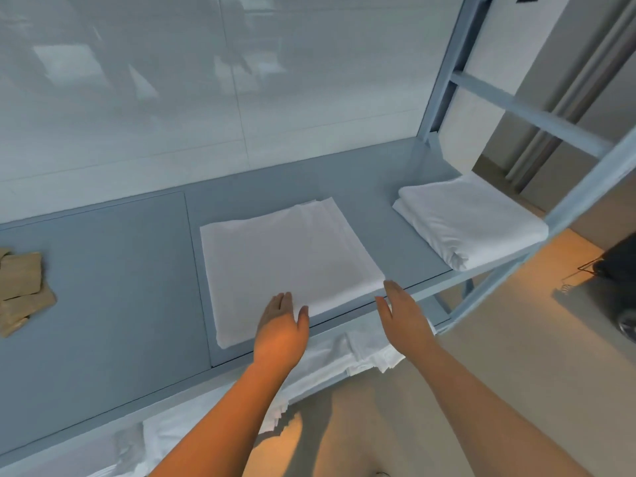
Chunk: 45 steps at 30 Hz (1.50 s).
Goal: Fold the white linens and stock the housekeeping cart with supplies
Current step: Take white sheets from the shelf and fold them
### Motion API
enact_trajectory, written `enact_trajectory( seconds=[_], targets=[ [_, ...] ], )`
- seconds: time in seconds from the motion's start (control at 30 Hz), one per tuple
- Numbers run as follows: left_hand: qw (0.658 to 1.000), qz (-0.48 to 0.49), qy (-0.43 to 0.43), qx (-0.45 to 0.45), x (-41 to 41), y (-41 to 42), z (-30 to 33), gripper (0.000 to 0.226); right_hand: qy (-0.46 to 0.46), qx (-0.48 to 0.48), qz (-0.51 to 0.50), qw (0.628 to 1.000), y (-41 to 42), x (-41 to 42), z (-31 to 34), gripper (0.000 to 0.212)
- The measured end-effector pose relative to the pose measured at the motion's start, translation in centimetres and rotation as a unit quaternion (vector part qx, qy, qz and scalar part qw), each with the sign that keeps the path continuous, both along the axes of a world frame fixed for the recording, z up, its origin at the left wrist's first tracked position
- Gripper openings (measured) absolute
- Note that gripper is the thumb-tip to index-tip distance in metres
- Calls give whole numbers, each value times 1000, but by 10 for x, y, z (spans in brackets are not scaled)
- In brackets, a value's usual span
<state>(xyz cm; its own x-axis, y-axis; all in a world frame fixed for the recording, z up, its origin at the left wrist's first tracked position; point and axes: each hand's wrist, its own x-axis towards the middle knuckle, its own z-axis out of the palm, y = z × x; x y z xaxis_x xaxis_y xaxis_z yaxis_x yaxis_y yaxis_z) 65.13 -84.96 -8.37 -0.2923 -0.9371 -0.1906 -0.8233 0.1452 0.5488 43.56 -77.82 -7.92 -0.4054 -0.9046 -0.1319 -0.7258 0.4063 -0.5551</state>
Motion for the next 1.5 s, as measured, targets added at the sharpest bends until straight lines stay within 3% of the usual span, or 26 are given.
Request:
enact_trajectory(
  seconds=[0.33, 0.73, 1.0, 1.5],
  targets=[
    [995, -37, 63, -67, -148, 40, 31, 53, -43, -77, -82, 993, 45, -99, 24, 49],
    [995, 8, 41, -88, -344, 73, 41, 53, -35, -83, -26, 996, 76, -311, 37, 51],
    [996, 29, 26, -82, -407, 55, 34, 54, -57, -85, -8, 995, 50, -378, 28, 52],
    [997, 40, 6, -72, -478, -49, 9, 53, -17, -52, 16, 998, -57, -462, 12, 53]
  ],
)
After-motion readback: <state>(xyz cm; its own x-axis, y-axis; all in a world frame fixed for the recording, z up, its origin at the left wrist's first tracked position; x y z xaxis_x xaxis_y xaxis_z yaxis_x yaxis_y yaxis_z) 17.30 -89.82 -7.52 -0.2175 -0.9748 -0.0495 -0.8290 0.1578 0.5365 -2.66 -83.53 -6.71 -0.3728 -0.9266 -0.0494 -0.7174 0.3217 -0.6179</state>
